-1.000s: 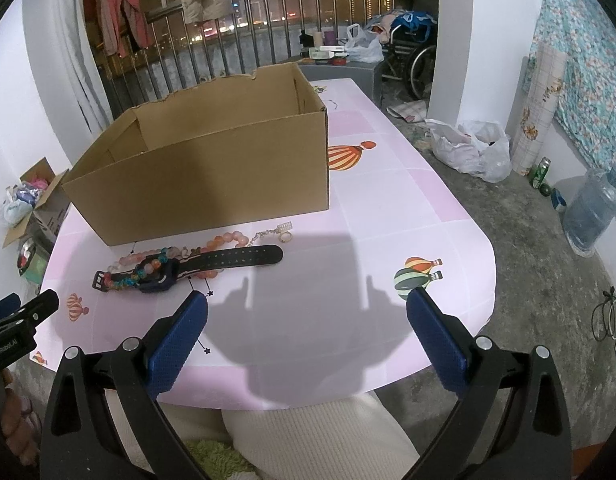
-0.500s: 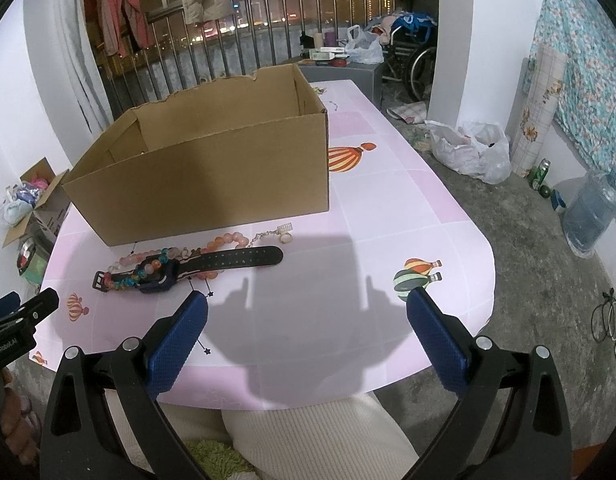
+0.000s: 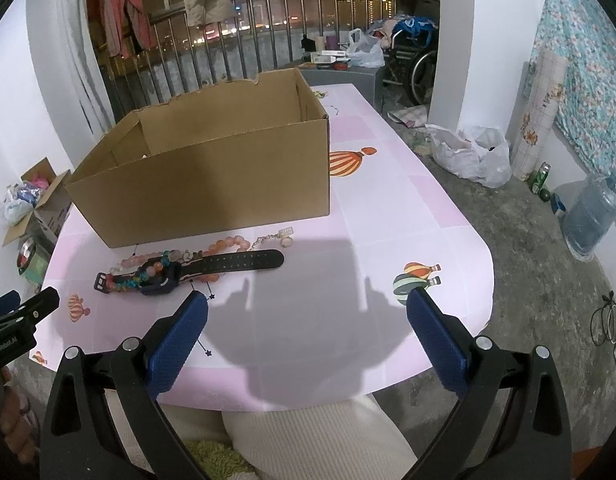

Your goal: Organize jewelry

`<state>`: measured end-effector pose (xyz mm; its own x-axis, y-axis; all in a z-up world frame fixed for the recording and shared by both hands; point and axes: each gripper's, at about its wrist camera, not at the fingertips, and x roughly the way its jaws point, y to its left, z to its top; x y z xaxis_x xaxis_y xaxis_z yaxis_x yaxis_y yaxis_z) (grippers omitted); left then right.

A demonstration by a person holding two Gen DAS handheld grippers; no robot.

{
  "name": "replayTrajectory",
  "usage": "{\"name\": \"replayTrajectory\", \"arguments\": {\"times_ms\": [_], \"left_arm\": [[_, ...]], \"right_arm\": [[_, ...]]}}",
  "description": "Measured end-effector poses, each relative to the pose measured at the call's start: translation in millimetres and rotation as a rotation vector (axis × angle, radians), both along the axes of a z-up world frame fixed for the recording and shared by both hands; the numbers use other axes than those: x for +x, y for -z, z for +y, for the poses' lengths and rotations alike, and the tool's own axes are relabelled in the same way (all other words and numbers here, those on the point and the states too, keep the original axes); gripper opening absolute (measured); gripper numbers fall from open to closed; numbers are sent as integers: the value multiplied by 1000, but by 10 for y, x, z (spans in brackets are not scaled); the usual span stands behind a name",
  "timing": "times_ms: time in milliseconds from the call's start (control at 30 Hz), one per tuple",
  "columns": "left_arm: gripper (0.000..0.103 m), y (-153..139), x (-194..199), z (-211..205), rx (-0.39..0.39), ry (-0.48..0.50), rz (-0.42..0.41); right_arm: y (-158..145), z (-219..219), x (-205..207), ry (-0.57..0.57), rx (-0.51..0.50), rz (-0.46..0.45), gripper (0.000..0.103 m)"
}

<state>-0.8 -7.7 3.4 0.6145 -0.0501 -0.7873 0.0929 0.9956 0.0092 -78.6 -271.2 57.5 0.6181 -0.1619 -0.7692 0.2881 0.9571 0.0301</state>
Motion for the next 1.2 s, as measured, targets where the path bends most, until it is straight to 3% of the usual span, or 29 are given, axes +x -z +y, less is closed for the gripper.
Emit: {"name": "replayTrajectory", "arguments": {"times_ms": [1200], "left_arm": [[95,-11,2,-13,2,1,-2]], "right_arm": [[-11,3,-11,-3,-6,-9,97]]}}
